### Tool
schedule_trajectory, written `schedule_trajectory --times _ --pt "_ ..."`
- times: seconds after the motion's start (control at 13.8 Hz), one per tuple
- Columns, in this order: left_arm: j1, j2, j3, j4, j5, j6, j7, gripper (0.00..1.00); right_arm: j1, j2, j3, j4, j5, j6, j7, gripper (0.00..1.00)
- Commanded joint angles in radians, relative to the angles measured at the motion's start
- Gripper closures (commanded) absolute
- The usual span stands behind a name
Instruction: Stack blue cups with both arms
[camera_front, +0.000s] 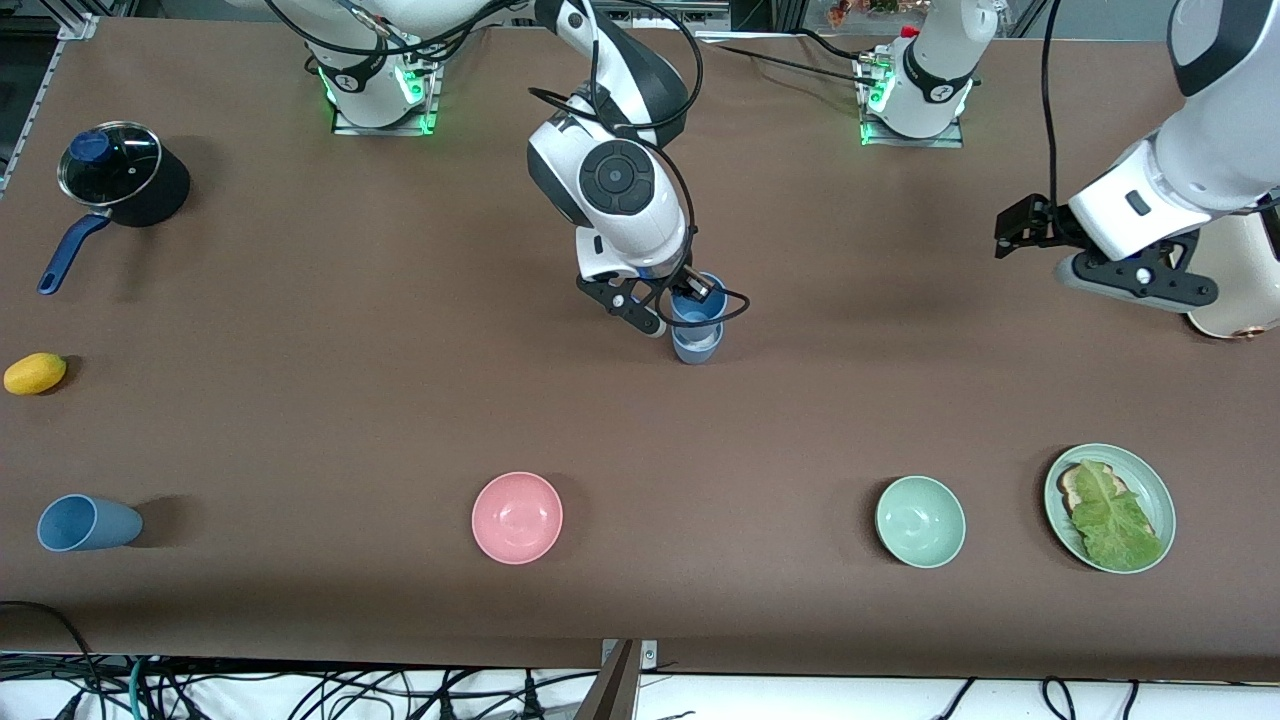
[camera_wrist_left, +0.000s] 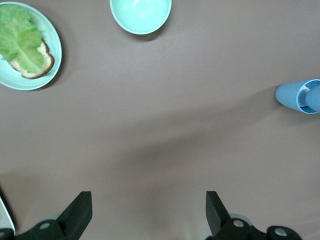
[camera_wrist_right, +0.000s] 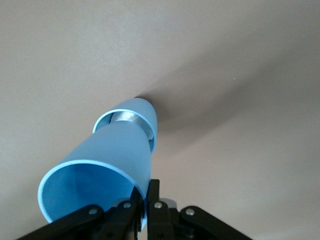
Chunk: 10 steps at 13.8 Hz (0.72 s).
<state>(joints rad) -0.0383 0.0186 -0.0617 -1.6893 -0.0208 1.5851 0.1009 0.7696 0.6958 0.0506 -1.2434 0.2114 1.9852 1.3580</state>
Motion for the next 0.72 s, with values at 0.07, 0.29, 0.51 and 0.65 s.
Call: schedule_trajectory --times 0.07,0.29,0.51,0.65 --pt "-0.026 -0.011 0.036 -0.020 0.013 0.027 0.011 0.00 0.013 0.031 -0.011 0.044 0.016 0.006 0.015 1.00" --pt "-0.015 0.000 0.036 0.016 0.013 0.022 0.005 0.00 0.013 0.042 -0.011 0.041 0.014 0.039 0.018 1.00" --pt "-0.009 0.006 0.036 0.020 0.019 0.021 0.017 0.00 0.010 0.045 -0.015 0.041 0.013 0.041 0.029 0.12" --pt "-0.008 0.004 0.036 0.020 0.019 0.021 0.008 0.00 -0.001 0.041 -0.018 0.041 0.008 0.037 0.006 0.00"
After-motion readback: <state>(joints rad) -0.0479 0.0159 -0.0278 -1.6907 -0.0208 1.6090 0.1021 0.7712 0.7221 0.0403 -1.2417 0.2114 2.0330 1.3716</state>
